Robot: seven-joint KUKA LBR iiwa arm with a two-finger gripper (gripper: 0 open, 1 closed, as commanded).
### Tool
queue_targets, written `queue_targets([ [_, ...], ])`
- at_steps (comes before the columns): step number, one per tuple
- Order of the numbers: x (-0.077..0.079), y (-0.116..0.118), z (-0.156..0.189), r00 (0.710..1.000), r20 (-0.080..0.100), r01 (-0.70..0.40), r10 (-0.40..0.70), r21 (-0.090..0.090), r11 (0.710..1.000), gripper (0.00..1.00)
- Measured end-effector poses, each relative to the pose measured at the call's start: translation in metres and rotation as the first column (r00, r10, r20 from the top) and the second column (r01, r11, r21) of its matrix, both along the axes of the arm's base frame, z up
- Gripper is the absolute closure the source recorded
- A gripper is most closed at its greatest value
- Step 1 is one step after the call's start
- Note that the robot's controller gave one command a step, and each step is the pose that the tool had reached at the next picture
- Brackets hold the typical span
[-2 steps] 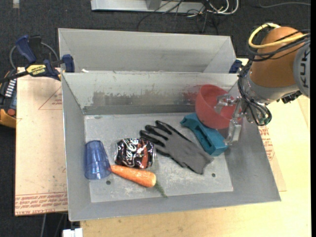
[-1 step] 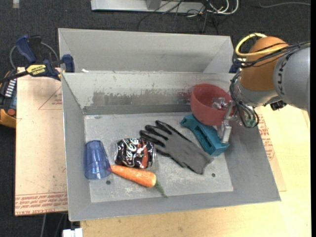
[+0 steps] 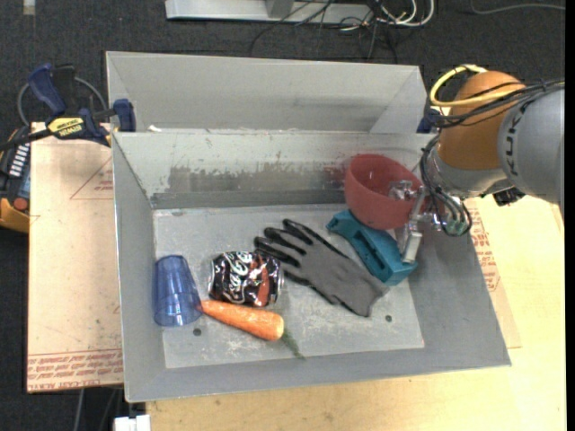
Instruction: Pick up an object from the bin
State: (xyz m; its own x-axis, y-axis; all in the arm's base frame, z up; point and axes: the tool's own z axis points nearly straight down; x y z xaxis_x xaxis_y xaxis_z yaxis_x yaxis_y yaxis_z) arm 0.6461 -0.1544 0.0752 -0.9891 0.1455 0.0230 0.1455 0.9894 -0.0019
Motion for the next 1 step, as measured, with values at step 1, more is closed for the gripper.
queue_targets([
  [1, -0.0114, 0.0066, 0.0001, 0.981, -0.017, 0.191, -0.191, -0.005, 0.982, 0.00],
])
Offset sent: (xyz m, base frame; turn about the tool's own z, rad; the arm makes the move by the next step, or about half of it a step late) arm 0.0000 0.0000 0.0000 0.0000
